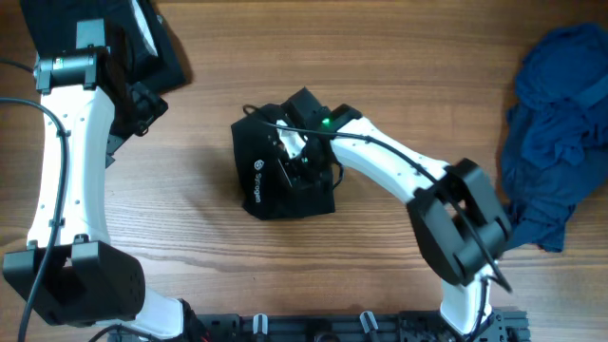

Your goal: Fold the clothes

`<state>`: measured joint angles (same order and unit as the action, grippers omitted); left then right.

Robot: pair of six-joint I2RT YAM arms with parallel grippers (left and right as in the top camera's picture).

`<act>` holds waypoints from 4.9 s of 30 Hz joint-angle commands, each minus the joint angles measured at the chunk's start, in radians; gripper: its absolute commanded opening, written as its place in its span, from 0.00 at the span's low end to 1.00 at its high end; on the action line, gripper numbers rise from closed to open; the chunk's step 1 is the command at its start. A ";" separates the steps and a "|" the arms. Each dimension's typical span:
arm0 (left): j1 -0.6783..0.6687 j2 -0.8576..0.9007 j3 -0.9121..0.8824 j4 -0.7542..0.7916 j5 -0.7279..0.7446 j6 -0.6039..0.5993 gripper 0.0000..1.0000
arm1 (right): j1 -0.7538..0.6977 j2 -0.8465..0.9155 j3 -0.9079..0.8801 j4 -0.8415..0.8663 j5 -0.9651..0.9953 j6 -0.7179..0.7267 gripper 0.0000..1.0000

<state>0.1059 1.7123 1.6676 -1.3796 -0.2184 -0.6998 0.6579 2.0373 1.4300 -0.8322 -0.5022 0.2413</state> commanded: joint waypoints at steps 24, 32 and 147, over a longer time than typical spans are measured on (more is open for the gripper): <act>0.002 0.005 0.000 0.010 0.016 0.048 1.00 | -0.079 -0.083 0.274 -0.259 0.473 0.114 1.00; -0.001 0.005 0.000 0.042 0.227 0.229 1.00 | -0.330 -0.075 0.279 -0.196 0.330 -0.136 1.00; -0.056 0.005 0.000 0.079 0.230 0.225 1.00 | -0.211 -0.068 -0.051 0.248 -0.040 0.286 0.50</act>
<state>0.0570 1.7123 1.6676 -1.3014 -0.0002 -0.4904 0.4423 1.9339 1.3880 -0.6182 -0.4786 0.4988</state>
